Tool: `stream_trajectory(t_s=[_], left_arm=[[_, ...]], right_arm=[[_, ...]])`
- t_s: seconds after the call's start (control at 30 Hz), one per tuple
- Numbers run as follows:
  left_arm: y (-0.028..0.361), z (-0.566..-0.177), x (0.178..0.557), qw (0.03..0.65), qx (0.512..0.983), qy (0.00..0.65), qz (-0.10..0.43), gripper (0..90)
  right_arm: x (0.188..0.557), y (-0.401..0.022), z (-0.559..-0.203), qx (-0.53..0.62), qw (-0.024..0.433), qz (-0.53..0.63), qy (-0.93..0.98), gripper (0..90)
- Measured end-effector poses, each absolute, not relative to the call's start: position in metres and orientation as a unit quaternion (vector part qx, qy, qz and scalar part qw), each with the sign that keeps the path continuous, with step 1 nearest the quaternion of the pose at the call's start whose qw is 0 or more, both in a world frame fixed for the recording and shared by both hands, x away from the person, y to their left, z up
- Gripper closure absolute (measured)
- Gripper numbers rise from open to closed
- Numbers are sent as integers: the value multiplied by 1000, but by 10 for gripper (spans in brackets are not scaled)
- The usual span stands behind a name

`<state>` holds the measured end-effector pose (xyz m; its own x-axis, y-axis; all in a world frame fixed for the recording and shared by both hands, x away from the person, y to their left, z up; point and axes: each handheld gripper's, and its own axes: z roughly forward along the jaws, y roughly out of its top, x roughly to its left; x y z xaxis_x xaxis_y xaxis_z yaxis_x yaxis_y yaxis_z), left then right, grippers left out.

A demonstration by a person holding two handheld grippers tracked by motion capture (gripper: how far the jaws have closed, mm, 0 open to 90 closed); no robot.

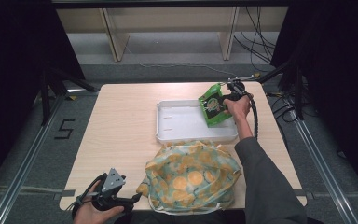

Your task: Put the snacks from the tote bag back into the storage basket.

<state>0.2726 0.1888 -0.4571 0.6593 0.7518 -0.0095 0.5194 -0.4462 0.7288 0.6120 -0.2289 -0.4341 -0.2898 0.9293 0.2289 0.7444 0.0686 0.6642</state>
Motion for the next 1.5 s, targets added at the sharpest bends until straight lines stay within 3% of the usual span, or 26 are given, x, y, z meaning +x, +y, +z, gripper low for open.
stream_trajectory(t_s=[0.6, 0.63, 0.7, 0.9, 0.93, 0.97, 1.23, 1.5], left_arm=[[189, -457, 273, 363, 834, 382, 162, 194], [189, -457, 273, 362, 835, 381, 163, 194], [193, -455, 275, 346, 850, 361, 166, 195], [190, -457, 273, 366, 831, 387, 160, 194], [191, -457, 274, 363, 832, 386, 164, 194], [190, -457, 274, 364, 831, 387, 163, 194], [191, -457, 274, 365, 831, 387, 162, 194], [190, -458, 274, 367, 828, 390, 163, 194]], right_arm=[[609, -230, -425, 549, 157, 379, 728, 679], [609, -229, -423, 546, 138, 394, 726, 677], [606, -229, -420, 546, 151, 380, 731, 668], [597, -226, -412, 528, 132, 396, 739, 656], [593, -223, -409, 537, 112, 396, 737, 653], [593, -226, -409, 515, 138, 381, 756, 651], [577, -219, -399, 514, 109, 398, 752, 635], [567, -221, -393, 484, 123, 406, 765, 615]])
